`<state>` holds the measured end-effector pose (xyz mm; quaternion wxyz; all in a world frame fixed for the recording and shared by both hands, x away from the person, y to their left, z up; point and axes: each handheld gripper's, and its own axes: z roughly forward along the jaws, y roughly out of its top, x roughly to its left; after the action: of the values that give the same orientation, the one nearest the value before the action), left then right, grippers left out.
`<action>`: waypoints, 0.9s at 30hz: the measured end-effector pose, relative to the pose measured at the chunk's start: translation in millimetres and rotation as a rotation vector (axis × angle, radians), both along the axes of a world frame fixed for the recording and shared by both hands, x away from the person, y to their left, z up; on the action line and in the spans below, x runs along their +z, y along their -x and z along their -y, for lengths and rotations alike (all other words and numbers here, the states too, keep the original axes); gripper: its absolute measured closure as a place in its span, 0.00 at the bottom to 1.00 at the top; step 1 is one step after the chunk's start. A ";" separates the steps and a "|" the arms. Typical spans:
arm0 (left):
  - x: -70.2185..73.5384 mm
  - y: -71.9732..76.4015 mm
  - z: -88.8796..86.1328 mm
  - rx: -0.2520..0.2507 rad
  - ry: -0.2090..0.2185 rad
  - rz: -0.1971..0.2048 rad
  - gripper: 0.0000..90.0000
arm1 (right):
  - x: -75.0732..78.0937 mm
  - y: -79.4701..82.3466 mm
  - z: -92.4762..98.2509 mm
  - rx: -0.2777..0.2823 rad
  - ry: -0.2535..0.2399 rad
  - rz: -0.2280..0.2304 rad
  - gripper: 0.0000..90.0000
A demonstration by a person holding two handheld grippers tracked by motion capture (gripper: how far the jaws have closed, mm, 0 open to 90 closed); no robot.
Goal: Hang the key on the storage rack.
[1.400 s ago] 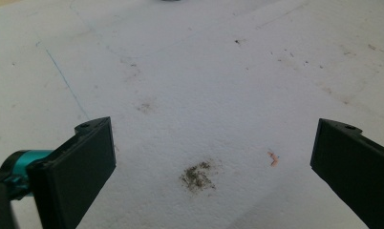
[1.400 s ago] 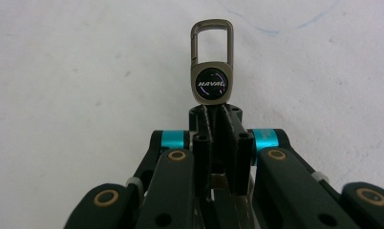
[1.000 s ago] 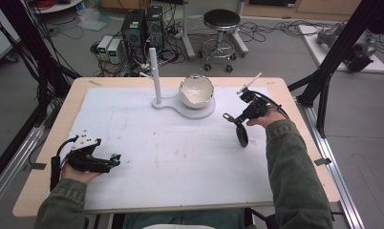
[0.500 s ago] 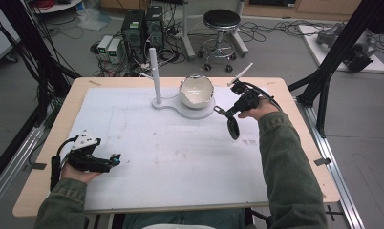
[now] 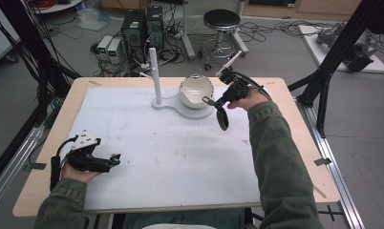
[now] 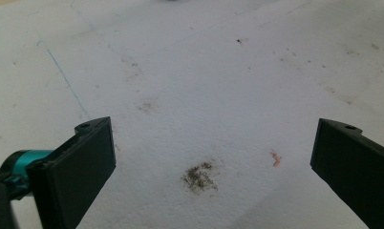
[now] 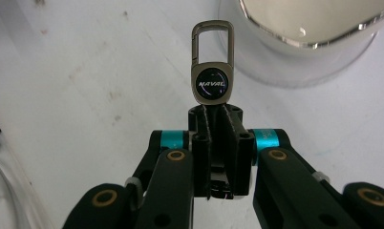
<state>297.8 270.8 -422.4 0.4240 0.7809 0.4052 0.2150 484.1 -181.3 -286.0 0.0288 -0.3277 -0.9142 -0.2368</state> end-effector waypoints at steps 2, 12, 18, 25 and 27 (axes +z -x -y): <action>-0.1 -0.2 -0.1 -0.002 0.002 -0.001 0.02 | 3.8 -2.5 -5.4 0.001 -0.001 -0.006 0.92; -0.5 -0.4 0.1 -0.009 0.008 -0.004 0.02 | 26.7 -13.3 -40.1 0.045 -0.010 0.019 0.92; -0.7 -0.5 -0.1 -0.010 0.009 -0.003 0.02 | 38.9 -20.1 -60.0 0.082 -0.010 0.018 0.92; -0.9 -1.1 0.1 -0.012 0.007 -0.004 0.02 | 46.1 -26.3 -81.1 0.113 0.005 0.024 0.92; -1.0 -1.3 0.1 -0.014 0.007 -0.005 0.02 | 48.1 -27.6 -86.1 0.121 0.017 0.026 0.92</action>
<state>299.1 270.7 -423.4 0.4275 0.7828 0.4013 0.2086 511.6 -95.3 -237.9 0.0282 -0.2687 -0.9347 -0.2311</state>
